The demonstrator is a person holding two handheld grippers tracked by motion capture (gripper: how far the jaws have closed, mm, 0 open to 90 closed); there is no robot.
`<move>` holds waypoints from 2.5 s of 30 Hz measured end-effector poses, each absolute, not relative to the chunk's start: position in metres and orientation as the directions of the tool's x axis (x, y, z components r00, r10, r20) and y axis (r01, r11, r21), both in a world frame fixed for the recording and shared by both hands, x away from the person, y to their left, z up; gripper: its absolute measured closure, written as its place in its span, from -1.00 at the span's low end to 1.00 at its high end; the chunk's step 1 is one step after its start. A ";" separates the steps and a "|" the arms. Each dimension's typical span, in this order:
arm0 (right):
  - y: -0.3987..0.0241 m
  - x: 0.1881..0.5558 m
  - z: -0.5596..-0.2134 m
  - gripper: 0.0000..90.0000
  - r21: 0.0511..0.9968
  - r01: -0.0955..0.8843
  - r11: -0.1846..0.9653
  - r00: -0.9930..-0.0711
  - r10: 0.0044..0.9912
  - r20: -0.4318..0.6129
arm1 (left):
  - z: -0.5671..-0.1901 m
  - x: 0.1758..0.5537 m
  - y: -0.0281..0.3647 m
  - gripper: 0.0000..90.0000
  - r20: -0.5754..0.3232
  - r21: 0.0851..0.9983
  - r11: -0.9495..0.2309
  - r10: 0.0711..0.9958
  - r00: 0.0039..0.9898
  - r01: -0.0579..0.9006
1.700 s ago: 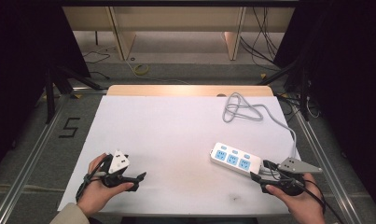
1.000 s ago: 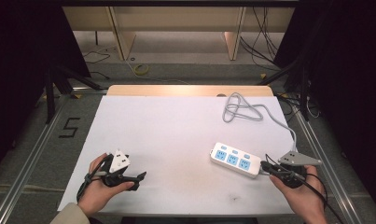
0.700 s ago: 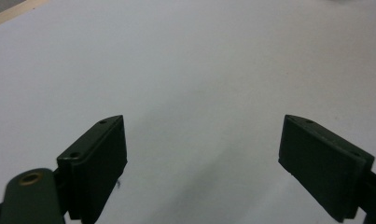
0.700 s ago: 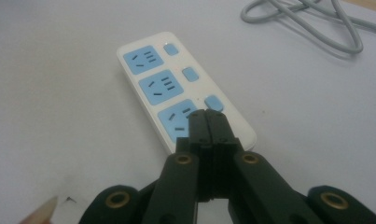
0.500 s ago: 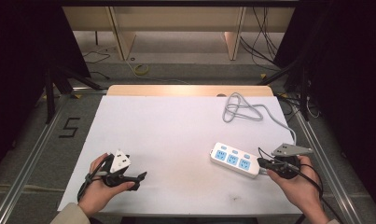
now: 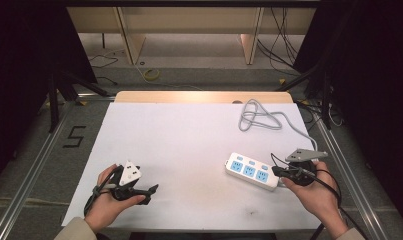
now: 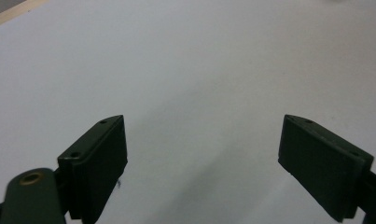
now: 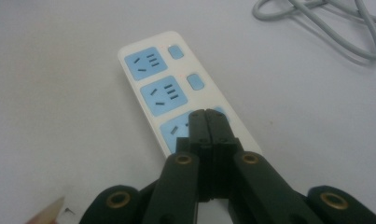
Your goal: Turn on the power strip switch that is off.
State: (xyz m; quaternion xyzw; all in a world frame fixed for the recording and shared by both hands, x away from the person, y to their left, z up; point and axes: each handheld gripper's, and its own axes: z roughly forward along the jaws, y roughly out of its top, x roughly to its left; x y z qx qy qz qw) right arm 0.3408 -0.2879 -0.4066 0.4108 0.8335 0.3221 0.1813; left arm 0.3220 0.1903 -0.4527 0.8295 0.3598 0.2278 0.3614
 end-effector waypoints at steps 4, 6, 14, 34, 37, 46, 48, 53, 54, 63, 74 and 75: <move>-0.287 0.343 -0.405 1.00 0.683 0.573 0.452 -0.595 0.803 -0.032 | -0.453 0.322 0.190 -0.67 0.119 0.764 -0.480 0.762 0.636 0.432; -0.286 0.345 -0.404 1.00 0.684 0.572 0.453 -0.595 0.803 -0.034 | -0.453 0.322 0.190 -0.67 0.122 0.761 -0.484 0.760 0.638 0.431; -0.285 0.352 -0.401 1.00 0.669 0.585 0.459 -0.594 0.804 -0.032 | -0.453 0.322 0.189 -0.67 0.121 0.762 -0.485 0.758 0.641 0.429; -0.279 0.363 -0.396 1.00 0.626 0.614 0.480 -0.602 0.798 -0.021 | -0.453 0.322 0.188 -0.67 0.120 0.761 -0.486 0.757 0.643 0.431; -0.278 0.364 -0.396 1.00 0.621 0.619 0.480 -0.601 0.799 -0.019 | -0.453 0.322 0.188 -0.67 0.121 0.761 -0.487 0.756 0.644 0.429; -0.276 0.370 -0.395 1.00 0.606 0.628 0.489 -0.604 0.797 -0.017 | -0.453 0.323 0.188 -0.66 0.125 0.758 -0.495 0.750 0.650 0.425; -0.276 0.371 -0.395 1.00 0.602 0.630 0.490 -0.603 0.798 -0.018 | -0.453 0.323 0.188 -0.66 0.125 0.758 -0.495 0.750 0.650 0.425; -0.276 0.375 -0.395 1.00 0.595 0.635 0.493 -0.602 0.798 -0.018 | -0.454 0.323 0.187 -0.66 0.124 0.758 -0.493 0.752 0.648 0.427; -0.276 0.376 -0.395 1.00 0.595 0.636 0.492 -0.602 0.798 -0.017 | -0.454 0.324 0.186 -0.66 0.122 0.760 -0.489 0.755 0.645 0.428; -0.276 0.382 -0.396 1.00 0.585 0.645 0.491 -0.596 0.803 -0.017 | -0.454 0.324 0.186 -0.66 0.128 0.756 -0.498 0.748 0.651 0.424; -0.277 0.386 -0.396 1.00 0.583 0.650 0.487 -0.592 0.806 -0.014 | -0.454 0.324 0.185 -0.66 0.129 0.755 -0.501 0.746 0.653 0.423; -0.277 0.386 -0.396 1.00 0.584 0.649 0.488 -0.593 0.805 -0.015 | -0.454 0.324 0.185 -0.66 0.129 0.755 -0.501 0.746 0.653 0.423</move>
